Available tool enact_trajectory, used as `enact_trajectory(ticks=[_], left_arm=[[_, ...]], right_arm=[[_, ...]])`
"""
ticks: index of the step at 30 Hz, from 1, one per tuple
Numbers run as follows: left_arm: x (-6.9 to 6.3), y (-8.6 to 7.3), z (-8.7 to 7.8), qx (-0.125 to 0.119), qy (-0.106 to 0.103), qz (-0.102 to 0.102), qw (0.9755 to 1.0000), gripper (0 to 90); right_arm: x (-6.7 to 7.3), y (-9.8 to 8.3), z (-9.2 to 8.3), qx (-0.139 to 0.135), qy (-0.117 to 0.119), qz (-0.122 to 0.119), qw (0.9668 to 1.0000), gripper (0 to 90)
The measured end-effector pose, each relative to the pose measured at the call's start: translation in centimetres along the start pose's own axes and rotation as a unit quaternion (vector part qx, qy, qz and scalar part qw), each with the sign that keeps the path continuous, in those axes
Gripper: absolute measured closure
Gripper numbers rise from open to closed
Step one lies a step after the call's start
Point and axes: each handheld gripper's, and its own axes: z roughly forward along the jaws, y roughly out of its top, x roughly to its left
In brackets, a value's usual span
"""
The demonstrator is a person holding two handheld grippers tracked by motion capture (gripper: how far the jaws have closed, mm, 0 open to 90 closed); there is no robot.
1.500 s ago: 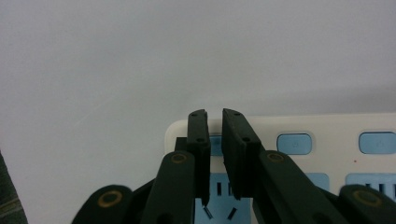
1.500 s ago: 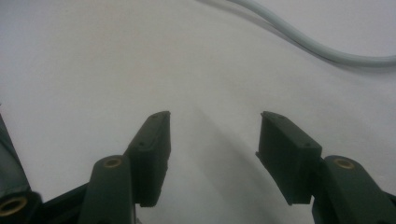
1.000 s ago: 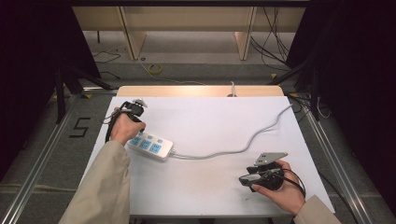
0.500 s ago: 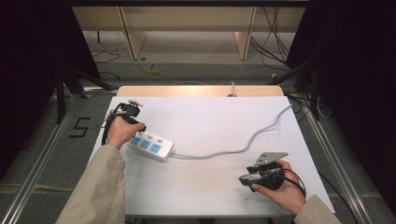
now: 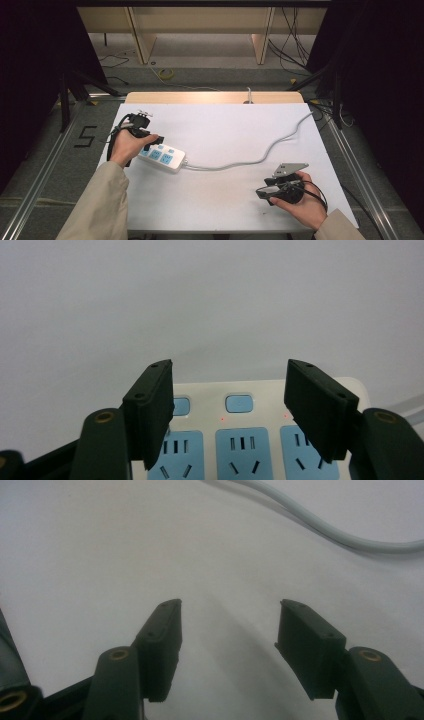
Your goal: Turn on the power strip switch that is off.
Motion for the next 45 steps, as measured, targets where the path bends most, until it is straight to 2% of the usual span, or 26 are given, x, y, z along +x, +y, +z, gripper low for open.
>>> enact_trajectory(ticks=[3, 6, 11, 17, 30, 38, 45], left_arm=[[-0.6, -0.3, -0.4, -0.020, -0.014, 0.010, 0.9997, 34.0], [-1.3, -0.7, -0.8, -0.036, -0.021, 0.031, 0.9987, 32.9], [-2.4, -1.7, -1.0, -0.047, -0.026, 0.061, 0.9967, 31.7], [-3.2, -2.4, -1.3, -0.057, -0.030, 0.070, 0.9955, 31.6], [-5.3, -4.3, -1.9, -0.080, -0.052, 0.097, 0.9907, 31.9], [-6.2, -5.7, -2.0, -0.099, -0.060, 0.107, 0.9875, 30.1], [-6.5, -6.9, -1.9, -0.104, -0.062, 0.121, 0.9853, 28.7]], right_arm=[[0.0, 0.0, 0.0, 0.000, 0.000, 0.002, 1.0000, 43.6], [0.0, 0.0, 0.0, 0.000, 0.000, 0.000, 1.0000, 43.5], [0.1, 0.0, 0.0, -0.001, -0.001, 0.002, 1.0000, 43.3], [0.1, 0.0, 0.0, -0.001, -0.001, 0.001, 1.0000, 43.1], [0.1, 0.0, 0.0, -0.003, -0.001, 0.000, 1.0000, 42.6], [0.1, 0.0, 0.1, -0.005, 0.001, 0.002, 1.0000, 42.2], [0.1, 0.0, 0.1, -0.006, 0.001, 0.002, 1.0000, 42.1]])
